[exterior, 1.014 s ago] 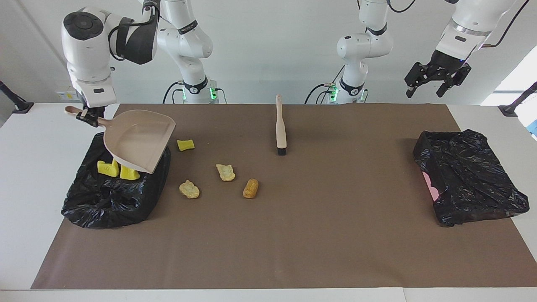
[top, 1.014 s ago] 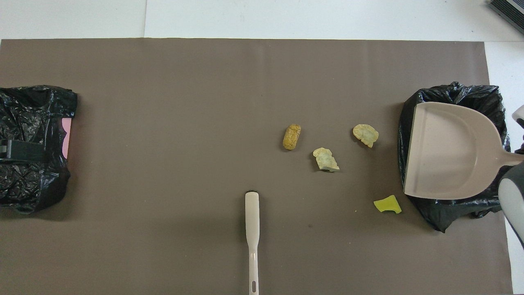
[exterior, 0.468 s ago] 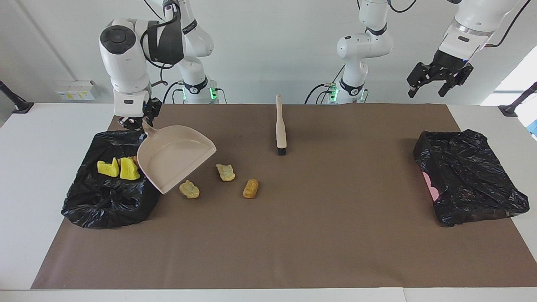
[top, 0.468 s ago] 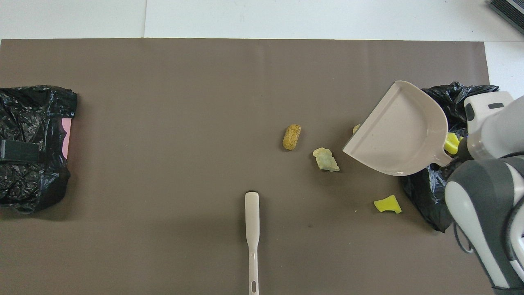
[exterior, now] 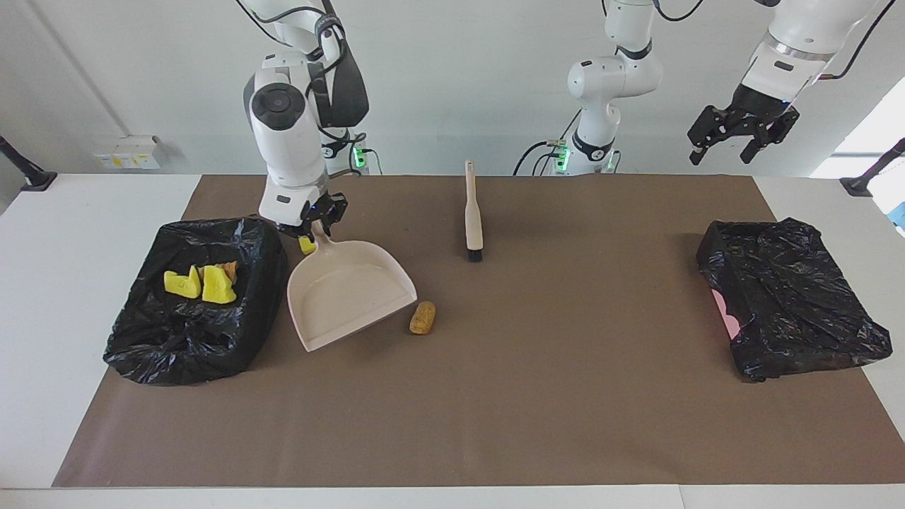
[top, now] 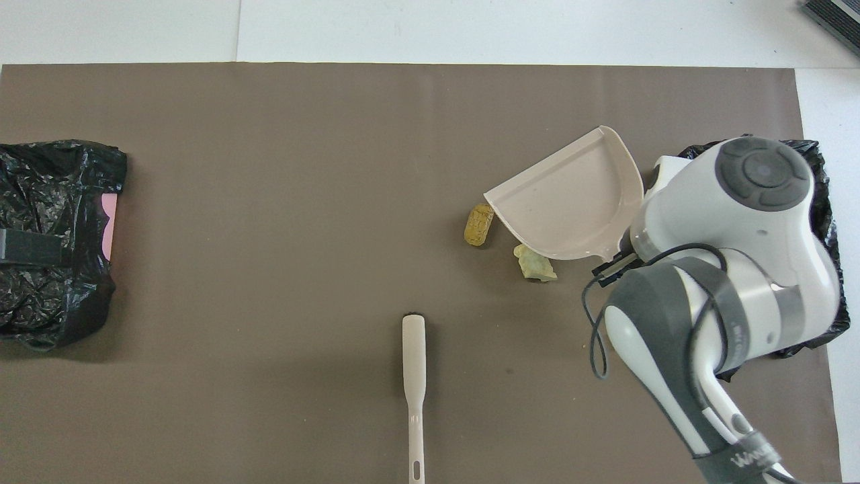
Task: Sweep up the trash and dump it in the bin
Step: 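Bring the dustpan back and set it on the mat with the right gripper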
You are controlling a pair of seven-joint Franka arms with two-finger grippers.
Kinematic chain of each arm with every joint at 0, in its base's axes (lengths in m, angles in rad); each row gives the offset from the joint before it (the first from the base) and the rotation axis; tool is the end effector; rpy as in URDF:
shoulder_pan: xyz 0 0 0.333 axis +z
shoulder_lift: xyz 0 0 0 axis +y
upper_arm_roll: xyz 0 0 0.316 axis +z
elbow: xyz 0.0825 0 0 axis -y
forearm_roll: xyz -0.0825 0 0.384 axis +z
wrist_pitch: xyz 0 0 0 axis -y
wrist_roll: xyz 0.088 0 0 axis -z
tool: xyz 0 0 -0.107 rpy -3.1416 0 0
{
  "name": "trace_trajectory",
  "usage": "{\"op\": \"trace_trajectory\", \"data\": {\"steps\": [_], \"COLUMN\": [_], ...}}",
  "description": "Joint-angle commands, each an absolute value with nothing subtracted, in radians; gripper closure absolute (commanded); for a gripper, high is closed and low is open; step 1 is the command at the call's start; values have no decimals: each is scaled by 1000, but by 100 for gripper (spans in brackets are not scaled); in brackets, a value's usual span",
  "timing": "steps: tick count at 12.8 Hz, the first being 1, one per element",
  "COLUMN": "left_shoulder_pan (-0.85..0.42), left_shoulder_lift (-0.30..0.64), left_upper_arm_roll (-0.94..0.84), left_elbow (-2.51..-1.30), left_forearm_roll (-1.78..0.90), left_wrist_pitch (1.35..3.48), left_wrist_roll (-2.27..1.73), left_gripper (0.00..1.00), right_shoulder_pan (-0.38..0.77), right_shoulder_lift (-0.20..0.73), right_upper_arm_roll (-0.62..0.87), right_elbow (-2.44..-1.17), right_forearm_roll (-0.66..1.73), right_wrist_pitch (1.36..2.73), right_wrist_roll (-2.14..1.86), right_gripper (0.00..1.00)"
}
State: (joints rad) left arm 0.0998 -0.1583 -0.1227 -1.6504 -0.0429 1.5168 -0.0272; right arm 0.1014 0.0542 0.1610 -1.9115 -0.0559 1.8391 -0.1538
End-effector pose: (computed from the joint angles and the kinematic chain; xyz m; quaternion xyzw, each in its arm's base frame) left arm 0.4986 -0.0219 0.6651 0.9999 0.0014 0.0115 0.0120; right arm 0.5417 0.1397 0.4557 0.9743 0.2152 -0.0616 0.0255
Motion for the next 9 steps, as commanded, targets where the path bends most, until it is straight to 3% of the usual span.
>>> {"op": "trace_trajectory", "data": {"steps": [1, 9], "left_shoulder_pan": [112, 112], "left_shoulder_lift": [-170, -181], "left_upper_arm_roll": [-129, -129], "left_elbow": [-1660, -1680], "left_forearm_roll": [-34, -34], "left_wrist_pitch": [1503, 1508], "left_wrist_roll": [-18, -18], "left_gripper": [0, 0], "right_shoulder_pan": [182, 408], "right_shoulder_lift": [125, 478], "right_upper_arm_roll": [158, 158], "right_elbow": [-1844, -1458], "right_forearm_roll": [18, 52], "right_wrist_pitch": [1882, 1920], "right_wrist_roll": [67, 559], "right_gripper": [100, 100]}}
